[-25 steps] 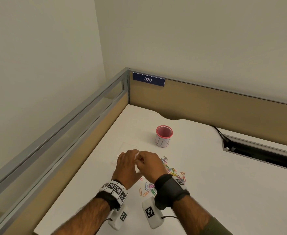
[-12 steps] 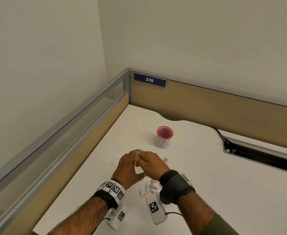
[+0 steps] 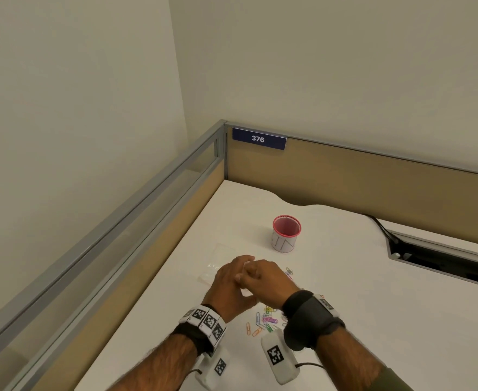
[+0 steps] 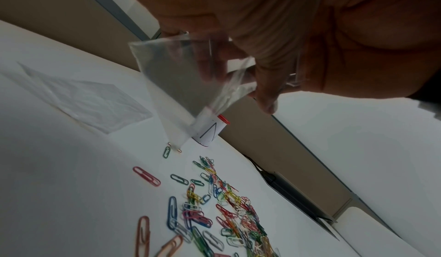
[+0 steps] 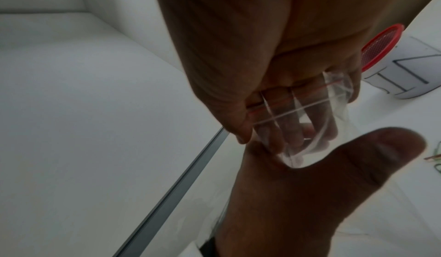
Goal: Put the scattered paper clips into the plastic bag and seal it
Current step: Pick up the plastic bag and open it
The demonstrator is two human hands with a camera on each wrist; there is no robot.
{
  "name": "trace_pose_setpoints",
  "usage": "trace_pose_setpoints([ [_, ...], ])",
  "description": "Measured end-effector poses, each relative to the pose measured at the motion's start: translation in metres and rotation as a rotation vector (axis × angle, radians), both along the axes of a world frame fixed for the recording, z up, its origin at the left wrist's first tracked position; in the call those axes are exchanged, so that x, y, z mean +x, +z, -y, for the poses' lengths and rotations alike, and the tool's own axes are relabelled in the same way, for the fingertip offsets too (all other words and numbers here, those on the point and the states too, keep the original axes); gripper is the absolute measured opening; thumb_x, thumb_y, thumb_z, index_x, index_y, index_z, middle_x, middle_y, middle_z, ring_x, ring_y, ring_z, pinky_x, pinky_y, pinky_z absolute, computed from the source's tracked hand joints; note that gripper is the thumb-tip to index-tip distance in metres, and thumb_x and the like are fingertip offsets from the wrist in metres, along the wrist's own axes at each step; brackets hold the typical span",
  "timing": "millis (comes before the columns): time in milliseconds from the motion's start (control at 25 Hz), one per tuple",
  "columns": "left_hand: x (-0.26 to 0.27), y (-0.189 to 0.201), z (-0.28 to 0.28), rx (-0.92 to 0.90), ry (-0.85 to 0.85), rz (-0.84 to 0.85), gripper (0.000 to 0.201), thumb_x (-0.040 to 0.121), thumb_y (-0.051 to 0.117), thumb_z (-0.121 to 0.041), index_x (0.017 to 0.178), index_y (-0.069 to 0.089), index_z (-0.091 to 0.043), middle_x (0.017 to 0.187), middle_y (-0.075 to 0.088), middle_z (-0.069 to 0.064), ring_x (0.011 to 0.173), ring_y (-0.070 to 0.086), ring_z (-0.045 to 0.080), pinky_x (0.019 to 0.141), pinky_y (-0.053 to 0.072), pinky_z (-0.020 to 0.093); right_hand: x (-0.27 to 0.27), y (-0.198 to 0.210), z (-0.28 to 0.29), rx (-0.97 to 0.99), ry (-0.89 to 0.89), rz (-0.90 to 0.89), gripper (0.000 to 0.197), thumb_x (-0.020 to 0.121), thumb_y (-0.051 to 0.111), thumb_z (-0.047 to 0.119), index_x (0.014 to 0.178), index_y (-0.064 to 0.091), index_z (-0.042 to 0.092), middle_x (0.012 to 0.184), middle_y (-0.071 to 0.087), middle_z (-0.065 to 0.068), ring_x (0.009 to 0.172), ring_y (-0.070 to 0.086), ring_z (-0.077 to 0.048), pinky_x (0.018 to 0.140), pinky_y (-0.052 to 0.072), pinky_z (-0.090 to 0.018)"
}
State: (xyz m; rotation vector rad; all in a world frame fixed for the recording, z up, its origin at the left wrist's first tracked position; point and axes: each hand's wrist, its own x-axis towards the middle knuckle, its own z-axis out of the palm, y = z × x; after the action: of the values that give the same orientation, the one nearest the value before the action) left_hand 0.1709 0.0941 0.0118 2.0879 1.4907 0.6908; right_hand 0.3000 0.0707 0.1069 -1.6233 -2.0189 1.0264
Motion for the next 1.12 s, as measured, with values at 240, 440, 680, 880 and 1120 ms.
trace_pose_setpoints([
  [240,-0.006,0.008,0.005,-0.014,0.008,0.098,0.053,0.078,0.078,-0.033,0.124,0.05,-0.031,0.116,0.06,-0.018,0.111,0.06,0.005,0.099,0.048,0.023,-0.001,-0.003,0.002,0.005,-0.063,-0.025,0.023,0.099,0.043,0.031,0.103,0.06,0.017,0.102,0.068,-0.003,0.091,0.063,-0.022,0.081,0.054,-0.037],
  [440,-0.007,0.005,0.0,-0.079,0.032,0.101,0.095,0.075,0.083,-0.04,0.15,0.026,-0.036,0.148,0.05,-0.009,0.138,0.048,0.01,0.111,0.037,0.023,-0.003,-0.002,0.002,-0.057,-0.12,-0.05,0.036,0.099,0.039,0.029,0.135,0.043,0.022,0.12,0.066,-0.004,0.101,0.065,-0.02,0.09,0.051,-0.032],
  [680,-0.005,0.009,-0.003,-0.087,0.008,0.083,0.111,0.077,0.082,-0.041,0.152,0.001,-0.047,0.155,0.043,-0.004,0.142,0.044,0.015,0.117,0.039,0.035,-0.01,-0.002,-0.003,-0.064,-0.127,-0.065,0.035,0.098,0.037,0.026,0.13,0.049,0.019,0.115,0.068,-0.003,0.098,0.066,-0.018,0.092,0.053,-0.035],
  [880,-0.011,0.007,-0.014,-0.025,0.033,0.184,0.081,0.082,0.077,-0.034,0.148,0.031,-0.038,0.139,0.058,-0.006,0.128,0.057,0.013,0.11,0.047,0.036,-0.016,0.004,0.0,0.205,-0.215,-0.122,0.024,0.098,0.045,0.028,0.109,0.066,0.022,0.106,0.069,0.005,0.095,0.063,-0.009,0.089,0.052,-0.029],
  [1120,-0.031,0.014,-0.018,-0.12,0.043,0.441,0.067,0.074,0.082,-0.014,0.131,0.05,-0.029,0.113,0.067,-0.003,0.103,0.066,0.013,0.078,0.048,0.004,0.074,-0.012,-0.023,0.321,-0.541,-0.002,0.027,0.093,0.058,0.019,0.119,0.061,0.02,0.119,0.062,0.003,0.103,0.059,-0.013,0.088,0.049,-0.025],
])
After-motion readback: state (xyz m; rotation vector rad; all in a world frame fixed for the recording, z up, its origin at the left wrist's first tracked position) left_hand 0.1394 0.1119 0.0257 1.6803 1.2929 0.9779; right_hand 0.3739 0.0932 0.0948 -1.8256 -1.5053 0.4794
